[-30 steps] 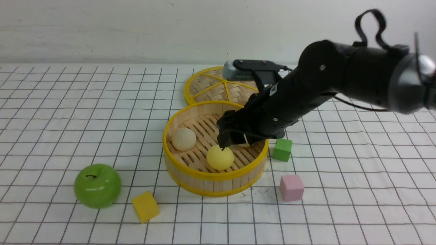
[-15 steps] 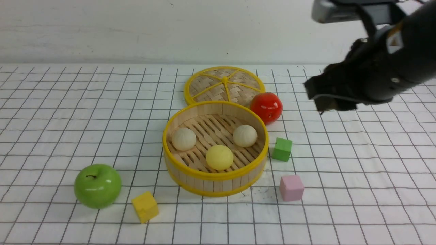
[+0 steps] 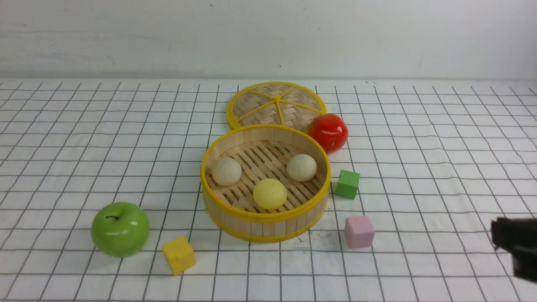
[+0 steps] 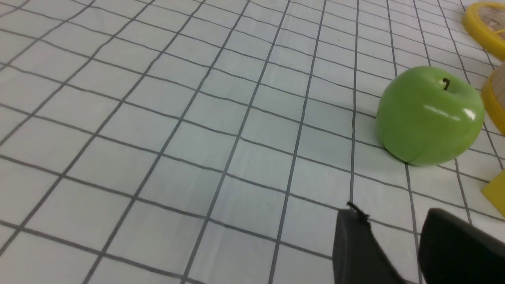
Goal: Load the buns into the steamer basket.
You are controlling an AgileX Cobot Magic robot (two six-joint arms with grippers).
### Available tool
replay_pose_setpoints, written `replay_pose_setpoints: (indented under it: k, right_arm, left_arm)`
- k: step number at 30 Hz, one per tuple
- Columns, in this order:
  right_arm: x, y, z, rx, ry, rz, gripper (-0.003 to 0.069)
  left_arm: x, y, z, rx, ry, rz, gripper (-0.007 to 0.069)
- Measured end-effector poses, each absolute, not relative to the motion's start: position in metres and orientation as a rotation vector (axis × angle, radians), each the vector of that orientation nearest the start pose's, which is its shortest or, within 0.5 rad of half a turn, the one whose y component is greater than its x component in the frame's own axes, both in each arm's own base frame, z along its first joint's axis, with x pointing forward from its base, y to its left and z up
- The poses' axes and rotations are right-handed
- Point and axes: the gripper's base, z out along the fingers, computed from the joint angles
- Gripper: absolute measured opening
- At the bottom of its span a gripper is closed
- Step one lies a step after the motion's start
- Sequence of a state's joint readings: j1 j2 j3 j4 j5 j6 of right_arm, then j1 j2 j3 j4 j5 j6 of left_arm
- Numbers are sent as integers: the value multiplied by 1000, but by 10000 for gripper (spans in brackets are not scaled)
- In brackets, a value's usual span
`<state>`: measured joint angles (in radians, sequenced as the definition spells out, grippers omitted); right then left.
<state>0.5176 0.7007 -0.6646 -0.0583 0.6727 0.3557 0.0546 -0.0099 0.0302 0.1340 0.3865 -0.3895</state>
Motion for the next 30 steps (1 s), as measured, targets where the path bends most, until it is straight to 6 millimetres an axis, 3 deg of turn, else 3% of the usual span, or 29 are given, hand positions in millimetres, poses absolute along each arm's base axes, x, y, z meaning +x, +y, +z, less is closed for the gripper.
replay_pose_setpoints:
  k: [5,14,30]
  right_arm:
    - [72,37,304,-192,2140,459,-20]
    - [29,13,295,-177,2134,469,-17]
    - [19,7,290,-175,2177,454,-10]
  left_arm:
    - [52,7,169,-335,1858,-97,238]
    - [52,7,169,-335,1858,-97,238]
    - [52,7,169,-335,1858,-97,238]
